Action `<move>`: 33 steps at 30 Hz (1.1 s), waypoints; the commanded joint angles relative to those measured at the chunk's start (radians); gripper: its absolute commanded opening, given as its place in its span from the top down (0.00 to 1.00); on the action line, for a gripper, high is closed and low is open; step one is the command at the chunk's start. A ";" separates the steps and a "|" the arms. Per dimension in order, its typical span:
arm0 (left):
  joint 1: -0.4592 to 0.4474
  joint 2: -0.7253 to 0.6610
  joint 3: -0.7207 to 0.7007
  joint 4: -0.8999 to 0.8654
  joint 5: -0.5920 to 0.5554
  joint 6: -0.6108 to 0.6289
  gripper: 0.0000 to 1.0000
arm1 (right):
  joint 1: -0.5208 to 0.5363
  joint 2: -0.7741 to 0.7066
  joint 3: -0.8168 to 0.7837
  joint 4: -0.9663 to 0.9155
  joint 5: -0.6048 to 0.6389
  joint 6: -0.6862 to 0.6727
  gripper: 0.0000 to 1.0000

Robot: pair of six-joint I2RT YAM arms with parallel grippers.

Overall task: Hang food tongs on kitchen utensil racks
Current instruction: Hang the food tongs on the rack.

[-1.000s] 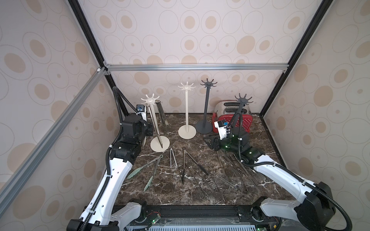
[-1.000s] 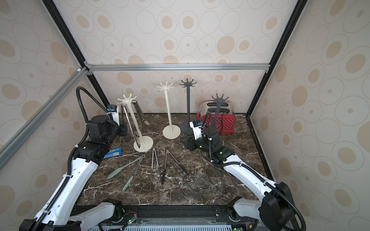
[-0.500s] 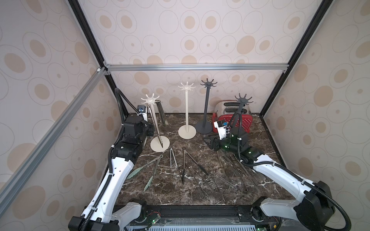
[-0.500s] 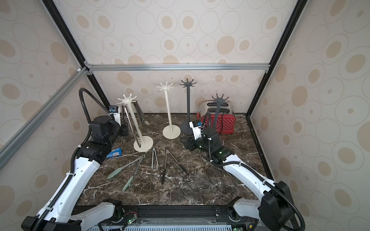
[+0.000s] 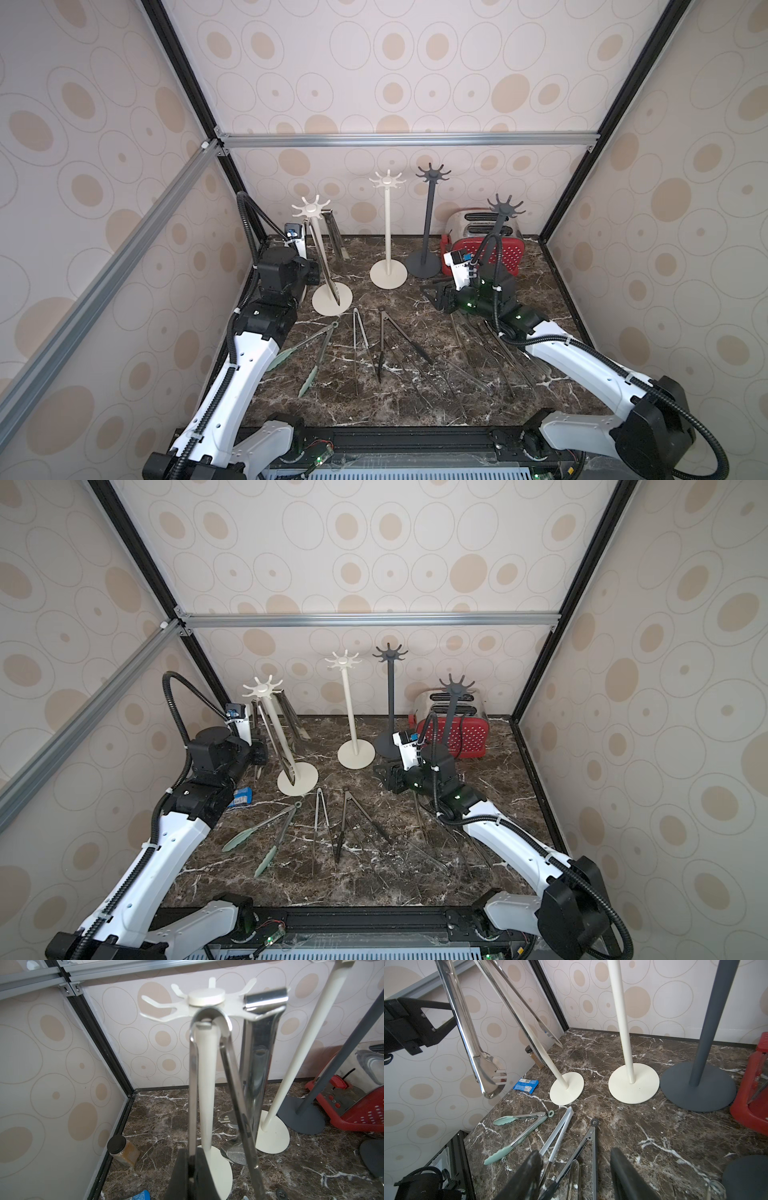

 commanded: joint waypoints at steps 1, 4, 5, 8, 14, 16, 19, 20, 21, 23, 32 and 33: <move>0.005 0.003 -0.035 -0.051 -0.004 -0.008 1.00 | -0.008 -0.005 -0.008 0.011 -0.001 0.000 0.44; 0.005 0.008 -0.043 -0.046 -0.006 -0.010 1.00 | -0.008 -0.009 -0.008 0.007 0.003 -0.003 0.44; 0.005 0.012 -0.043 -0.046 -0.006 -0.010 1.00 | -0.007 -0.010 -0.009 0.006 0.002 -0.002 0.44; 0.005 0.016 -0.043 -0.048 -0.005 -0.009 1.00 | -0.008 -0.013 -0.009 0.005 0.004 -0.003 0.44; 0.005 0.023 -0.044 -0.050 -0.007 -0.005 1.00 | -0.008 -0.018 -0.012 0.003 0.006 -0.004 0.44; 0.005 0.024 -0.043 -0.054 -0.007 -0.004 0.99 | -0.007 -0.019 -0.013 0.003 0.006 -0.004 0.44; 0.005 0.026 -0.040 -0.056 -0.007 -0.003 0.98 | -0.006 -0.020 -0.015 0.003 0.007 -0.003 0.44; 0.005 0.027 -0.039 -0.055 -0.007 -0.003 0.97 | -0.008 -0.020 -0.015 0.003 0.008 -0.005 0.44; 0.005 0.027 -0.039 -0.056 -0.007 -0.003 0.96 | -0.008 -0.021 -0.014 0.001 0.009 -0.006 0.44; 0.005 0.028 -0.040 -0.058 -0.003 -0.004 0.95 | -0.009 -0.022 -0.015 0.001 0.009 -0.006 0.44; 0.005 0.029 -0.043 -0.058 -0.001 -0.006 0.89 | -0.010 -0.026 -0.018 0.000 0.010 -0.007 0.44; 0.005 0.029 -0.043 -0.059 0.000 -0.006 0.88 | -0.009 -0.026 -0.018 0.000 0.010 -0.007 0.44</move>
